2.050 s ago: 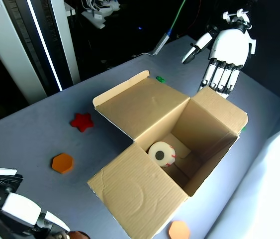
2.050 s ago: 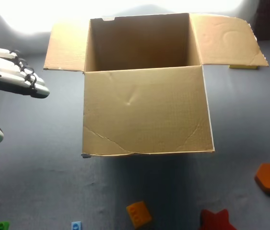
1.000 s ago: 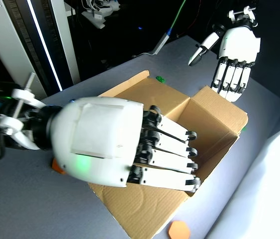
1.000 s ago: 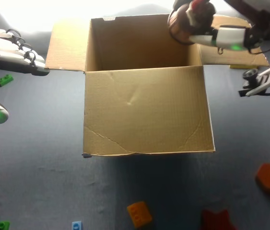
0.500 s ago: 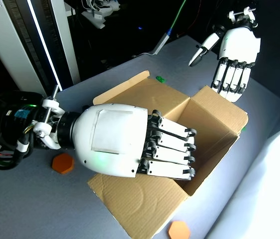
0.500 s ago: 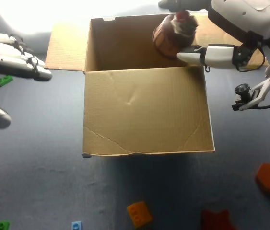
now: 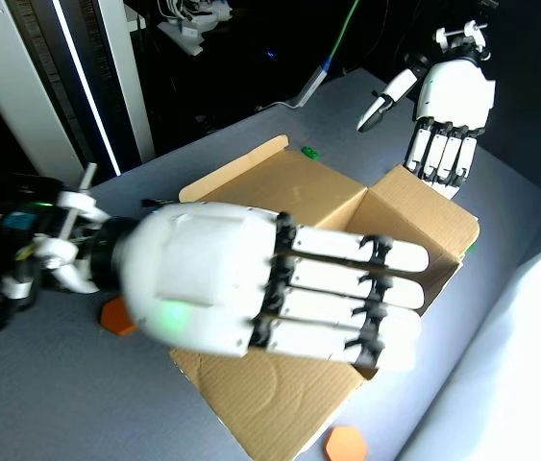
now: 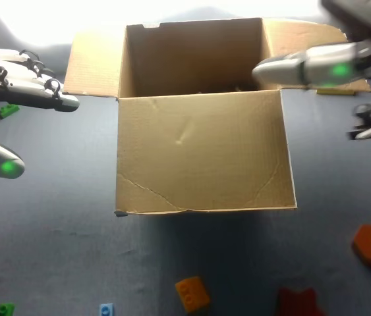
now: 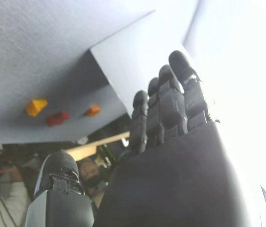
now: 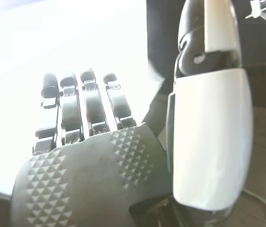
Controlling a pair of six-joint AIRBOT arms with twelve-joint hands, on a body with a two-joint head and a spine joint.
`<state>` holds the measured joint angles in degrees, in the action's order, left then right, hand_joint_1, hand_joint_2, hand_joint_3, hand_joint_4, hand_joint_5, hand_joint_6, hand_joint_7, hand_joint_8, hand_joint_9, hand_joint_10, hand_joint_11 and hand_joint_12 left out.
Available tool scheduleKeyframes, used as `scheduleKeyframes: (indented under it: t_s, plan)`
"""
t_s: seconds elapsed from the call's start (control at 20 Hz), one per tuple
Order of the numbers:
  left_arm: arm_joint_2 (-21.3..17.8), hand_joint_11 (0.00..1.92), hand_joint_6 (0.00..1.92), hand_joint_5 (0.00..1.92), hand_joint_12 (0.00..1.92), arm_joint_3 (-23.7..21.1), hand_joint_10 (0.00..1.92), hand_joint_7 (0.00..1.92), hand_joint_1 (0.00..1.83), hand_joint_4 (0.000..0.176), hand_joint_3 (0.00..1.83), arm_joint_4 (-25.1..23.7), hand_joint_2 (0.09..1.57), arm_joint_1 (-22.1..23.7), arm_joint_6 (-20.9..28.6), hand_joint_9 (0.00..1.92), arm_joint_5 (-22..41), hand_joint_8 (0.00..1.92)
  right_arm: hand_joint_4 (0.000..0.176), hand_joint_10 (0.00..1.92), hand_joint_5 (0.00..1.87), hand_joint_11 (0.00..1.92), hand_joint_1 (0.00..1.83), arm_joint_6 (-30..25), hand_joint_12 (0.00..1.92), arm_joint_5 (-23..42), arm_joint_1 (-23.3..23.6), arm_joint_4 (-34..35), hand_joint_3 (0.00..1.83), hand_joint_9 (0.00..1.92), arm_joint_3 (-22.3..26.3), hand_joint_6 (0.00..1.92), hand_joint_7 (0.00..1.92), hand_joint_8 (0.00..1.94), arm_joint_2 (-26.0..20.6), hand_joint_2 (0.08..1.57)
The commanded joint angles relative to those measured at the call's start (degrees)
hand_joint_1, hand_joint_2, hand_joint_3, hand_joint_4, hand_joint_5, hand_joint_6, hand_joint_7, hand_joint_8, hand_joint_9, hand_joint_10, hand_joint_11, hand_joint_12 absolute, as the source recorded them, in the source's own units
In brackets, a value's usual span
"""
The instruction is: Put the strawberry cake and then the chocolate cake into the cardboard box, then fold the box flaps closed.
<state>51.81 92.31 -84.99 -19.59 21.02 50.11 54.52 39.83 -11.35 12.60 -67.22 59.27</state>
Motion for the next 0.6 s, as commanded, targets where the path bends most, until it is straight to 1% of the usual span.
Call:
scheduleKeyframes:
  t_s: [0.0,0.05,0.1,0.15,0.2,0.25,0.35,0.4,0.45,0.55]
  plan:
    - [-0.1,0.00,0.00,0.16,0.82,0.1,0.00,0.19,0.07,0.029,0.00,4.5,1.05,0.2,-0.1,0.20,0.8,0.00,0.020,0.01,0.03,0.00,0.66,2.0,0.00,3.7,0.5,2.9,0.01,0.05,0.0,0.02,0.06,0.00,-1.8,0.88]
    - [0.0,0.00,0.01,0.17,0.82,0.0,0.00,0.19,0.07,0.030,0.00,4.8,1.04,-0.1,-0.1,0.20,0.7,0.01,0.024,0.01,0.03,0.00,0.66,4.9,0.00,2.1,0.0,6.8,0.01,0.06,0.4,0.02,0.07,0.00,-3.1,0.89]
    - [0.0,0.00,0.01,0.18,0.84,-0.2,0.01,0.20,0.08,0.029,0.00,5.3,1.05,-0.3,-0.1,0.21,0.7,0.01,0.018,0.01,0.03,0.00,0.70,8.2,0.00,0.9,-0.8,10.8,0.01,0.06,0.8,0.02,0.06,0.00,-4.9,0.89]
    - [0.0,0.00,0.01,0.18,0.85,-0.2,0.01,0.20,0.10,0.031,0.00,5.4,1.05,-0.3,-0.1,0.22,0.7,0.01,0.014,0.01,0.02,0.00,0.68,11.4,0.00,0.8,-1.9,13.4,0.01,0.04,1.4,0.01,0.05,0.00,-6.5,0.90]
    - [-0.1,0.00,0.00,0.16,0.82,-0.2,0.00,0.18,0.09,0.026,0.00,5.6,1.06,-0.3,-0.2,0.20,0.6,0.00,0.009,0.01,0.02,0.02,0.61,13.6,0.01,0.8,-3.1,15.4,0.02,0.06,1.9,0.01,0.06,0.00,-7.7,0.91]
    - [-0.1,0.00,0.00,0.16,0.82,-0.1,0.00,0.17,0.09,0.025,0.00,6.0,1.06,-0.3,-0.2,0.19,0.3,0.00,0.008,0.01,0.02,0.03,0.54,14.8,0.01,0.7,-5.1,16.0,0.02,0.06,2.6,0.01,0.07,0.01,-9.3,0.92]
    - [-0.1,0.00,0.00,0.17,0.82,0.1,0.00,0.18,0.07,0.024,0.00,7.1,1.06,-0.2,-0.3,0.19,0.1,0.00,0.003,0.01,0.03,0.01,0.42,16.7,0.01,0.4,-7.7,16.0,0.04,0.06,3.1,0.01,0.08,0.01,-10.7,0.98]
    - [-0.1,0.00,0.00,0.16,0.82,0.2,0.00,0.18,0.08,0.022,0.01,7.5,1.07,0.2,-0.3,0.19,0.1,0.00,0.000,0.01,0.03,0.00,0.31,18.7,0.01,-0.8,-8.6,16.2,0.05,0.05,3.1,0.01,0.07,0.00,-11.2,1.03]
    - [-0.1,0.00,0.00,0.16,0.84,0.3,0.00,0.17,0.08,0.022,0.01,7.5,1.07,0.7,-0.3,0.20,0.1,0.00,0.000,0.01,0.02,0.01,0.27,19.3,0.01,-1.4,-9.0,16.2,0.05,0.05,3.1,0.01,0.06,0.00,-11.3,1.05]
    - [0.0,0.00,0.00,0.16,0.84,0.1,0.01,0.18,0.08,0.026,0.01,7.5,1.08,1.9,-0.3,0.21,0.3,0.00,0.000,0.01,0.04,0.02,0.26,21.5,0.02,-2.4,-9.5,16.2,0.05,0.07,3.1,0.01,0.07,0.00,-11.3,1.06]
